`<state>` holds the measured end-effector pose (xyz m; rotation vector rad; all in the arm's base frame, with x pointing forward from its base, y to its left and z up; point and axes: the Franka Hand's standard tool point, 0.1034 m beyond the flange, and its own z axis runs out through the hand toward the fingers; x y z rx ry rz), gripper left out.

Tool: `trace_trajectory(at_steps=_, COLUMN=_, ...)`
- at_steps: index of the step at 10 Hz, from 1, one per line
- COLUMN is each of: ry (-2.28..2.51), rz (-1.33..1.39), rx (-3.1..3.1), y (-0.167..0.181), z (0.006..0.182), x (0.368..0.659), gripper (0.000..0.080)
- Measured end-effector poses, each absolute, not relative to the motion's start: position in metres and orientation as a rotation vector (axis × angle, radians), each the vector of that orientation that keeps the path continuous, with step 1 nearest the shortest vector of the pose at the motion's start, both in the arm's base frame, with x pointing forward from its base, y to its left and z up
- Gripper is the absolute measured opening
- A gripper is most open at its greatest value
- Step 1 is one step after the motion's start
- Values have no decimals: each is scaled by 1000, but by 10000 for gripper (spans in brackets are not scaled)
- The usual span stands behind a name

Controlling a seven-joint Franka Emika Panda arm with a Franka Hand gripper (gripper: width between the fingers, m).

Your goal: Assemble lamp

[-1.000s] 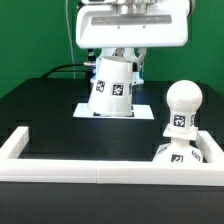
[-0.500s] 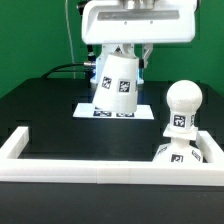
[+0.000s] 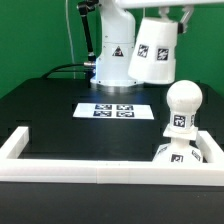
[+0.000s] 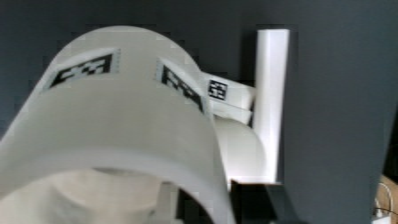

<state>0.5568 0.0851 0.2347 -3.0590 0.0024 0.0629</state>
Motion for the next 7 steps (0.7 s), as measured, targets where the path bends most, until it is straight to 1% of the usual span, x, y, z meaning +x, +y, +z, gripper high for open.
trace_trajectory(at_steps=2, ry=33, rz=54, rx=-3070, y=114, z=250, x=573, gripper=44)
trace_trajectory(at_steps=3, ry=25, rz=37, rx=-3065, y=125, z=250, x=582, gripper=44)
trace_trajectory(at_steps=5, ry=22, rz=-8, rx=-3057, y=127, z=234, x=593, gripper=44)
trace_trajectory(at_steps=7, ry=5, rz=-35, rx=-3059, y=127, z=215, x=597, gripper=44)
